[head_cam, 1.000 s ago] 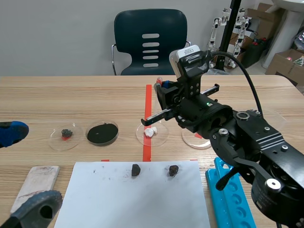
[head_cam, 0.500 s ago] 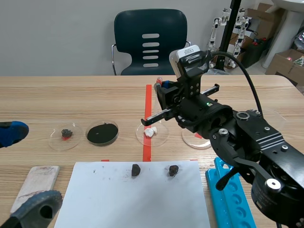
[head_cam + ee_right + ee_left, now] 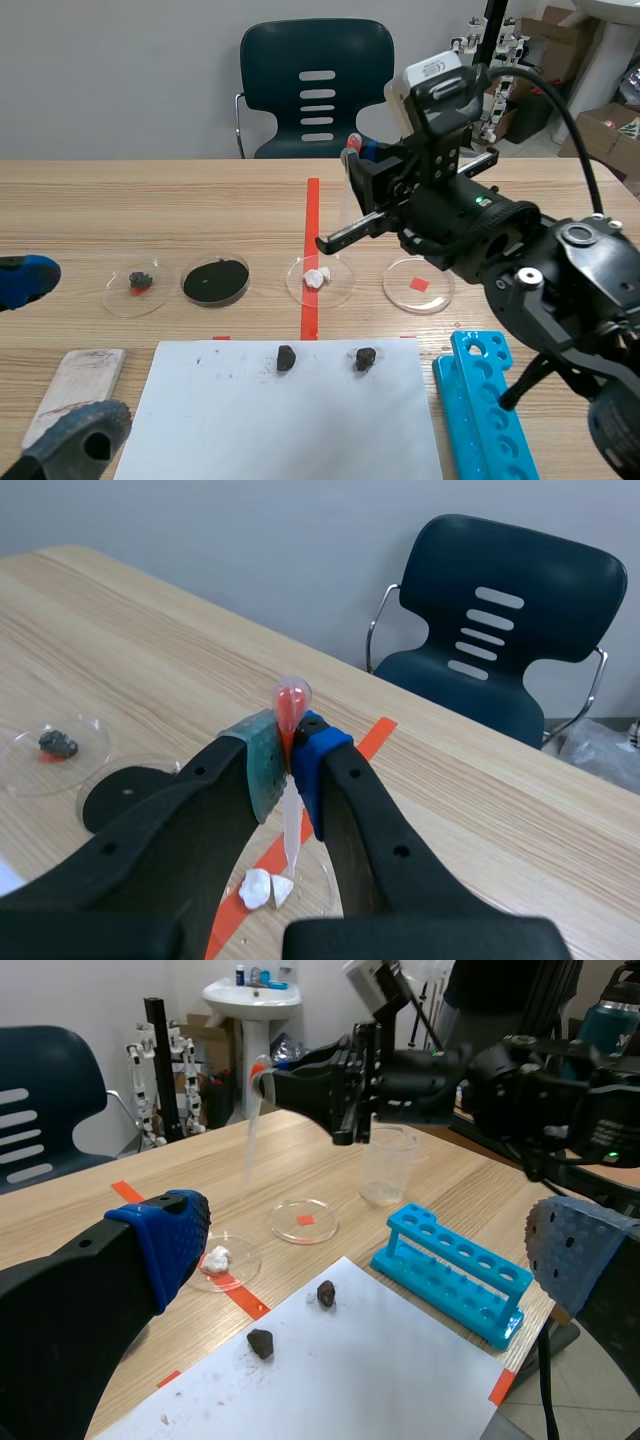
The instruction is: Squeeze the dropper onto the mineral
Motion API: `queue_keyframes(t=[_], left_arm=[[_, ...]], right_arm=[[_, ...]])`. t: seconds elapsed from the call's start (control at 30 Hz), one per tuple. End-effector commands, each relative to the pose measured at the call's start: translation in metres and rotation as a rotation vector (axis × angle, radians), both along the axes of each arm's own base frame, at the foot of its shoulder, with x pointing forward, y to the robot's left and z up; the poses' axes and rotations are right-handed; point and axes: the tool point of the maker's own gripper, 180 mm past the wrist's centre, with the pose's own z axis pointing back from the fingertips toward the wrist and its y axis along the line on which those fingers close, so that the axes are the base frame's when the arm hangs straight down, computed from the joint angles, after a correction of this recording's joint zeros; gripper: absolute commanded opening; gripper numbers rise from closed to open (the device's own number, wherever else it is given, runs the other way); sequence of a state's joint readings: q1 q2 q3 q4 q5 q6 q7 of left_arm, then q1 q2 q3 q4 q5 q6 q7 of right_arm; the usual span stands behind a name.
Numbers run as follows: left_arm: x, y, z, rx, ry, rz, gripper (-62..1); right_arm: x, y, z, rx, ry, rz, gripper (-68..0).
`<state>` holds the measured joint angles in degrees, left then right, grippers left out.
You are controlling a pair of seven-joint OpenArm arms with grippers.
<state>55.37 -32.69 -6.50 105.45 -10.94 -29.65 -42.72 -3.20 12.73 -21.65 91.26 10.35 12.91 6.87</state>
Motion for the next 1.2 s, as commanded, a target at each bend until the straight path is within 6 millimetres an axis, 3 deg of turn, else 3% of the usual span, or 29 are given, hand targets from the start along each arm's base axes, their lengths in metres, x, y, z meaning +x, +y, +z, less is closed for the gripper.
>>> queue_keyframes(t=[0.0, 0.3, 0.57, 0.8, 1.17], left_arm=[[0.000, -0.001, 0.006, -0.029, -0.015, 0.006, 1.4], [0.000, -0.001, 0.006, -0.029, -0.015, 0.006, 1.4], [0.000, -0.001, 0.006, -0.029, -0.015, 0.006, 1.4], [0.000, -0.001, 0.006, -0.029, -0.015, 0.006, 1.4], [0.000, -0.001, 0.006, -0.029, -0.015, 0.006, 1.4]], right_arm=[[-0.006, -0.003, 0.011, 0.000, -0.024, 0.004, -67.1], [-0.053, -0.018, 0.039, 0.012, -0.018, -0.014, -67.1], [-0.093, -0.028, 0.048, 0.033, 0.048, -0.050, -67.1], [-0.110, -0.040, 0.041, 0.028, 0.100, -0.094, -67.1], [-0.110, -0.042, 0.043, 0.032, 0.088, -0.098, -67.1]])
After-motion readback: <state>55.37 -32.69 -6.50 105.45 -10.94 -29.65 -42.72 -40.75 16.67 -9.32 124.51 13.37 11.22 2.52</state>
